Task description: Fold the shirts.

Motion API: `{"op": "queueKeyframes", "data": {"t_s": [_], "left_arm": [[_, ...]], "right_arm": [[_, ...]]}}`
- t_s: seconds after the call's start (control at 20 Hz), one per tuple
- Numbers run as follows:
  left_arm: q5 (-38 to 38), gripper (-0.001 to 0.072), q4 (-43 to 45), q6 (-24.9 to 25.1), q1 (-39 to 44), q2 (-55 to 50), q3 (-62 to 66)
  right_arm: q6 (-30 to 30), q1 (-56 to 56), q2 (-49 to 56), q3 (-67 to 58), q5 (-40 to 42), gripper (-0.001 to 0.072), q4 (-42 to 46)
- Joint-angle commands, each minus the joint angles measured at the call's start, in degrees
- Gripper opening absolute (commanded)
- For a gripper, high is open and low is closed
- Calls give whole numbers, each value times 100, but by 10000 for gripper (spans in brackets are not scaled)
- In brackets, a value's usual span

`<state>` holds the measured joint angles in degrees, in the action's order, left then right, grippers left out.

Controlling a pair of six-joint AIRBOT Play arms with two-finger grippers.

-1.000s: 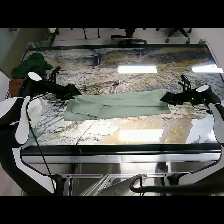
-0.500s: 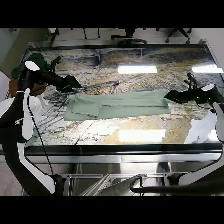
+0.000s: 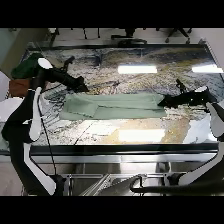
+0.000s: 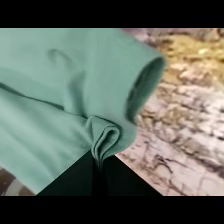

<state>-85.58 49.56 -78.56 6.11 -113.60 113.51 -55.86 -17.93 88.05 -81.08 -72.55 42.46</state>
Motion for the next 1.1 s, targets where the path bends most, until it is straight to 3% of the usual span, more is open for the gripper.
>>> {"op": "queueKeyframes", "data": {"t_s": [0.0, 0.3, 0.5, 0.65, 0.8, 0.95, 1.05], "left_arm": [[748, 12, 199, -341, 955, -404, 7], [2061, 12, 304, -605, 2618, -1370, 7], [2468, 12, 275, -704, 2962, -1480, 98], [1596, 12, 264, -702, 2769, -1281, 841], [1425, 12, -481, -595, 2149, -199, 704], [1405, 12, -1534, -190, 1174, 1224, 149], [1235, 12, -1563, -181, 461, 2044, 173]], "right_arm": [[-258, 17, -498, -315, -745, 17, -603], [-1285, 20, -1628, -1403, -1694, 17, -975], [-1475, 20, -2033, -1447, -1849, 16, -973], [-1517, 85, -2015, -1445, -1921, 17, -975], [-1565, 496, -1945, -1445, -1635, 17, -977], [-1582, 1596, -1799, -1443, -890, 17, -970], [-1578, 2625, -1565, -1443, -37, 17, -970]]}}
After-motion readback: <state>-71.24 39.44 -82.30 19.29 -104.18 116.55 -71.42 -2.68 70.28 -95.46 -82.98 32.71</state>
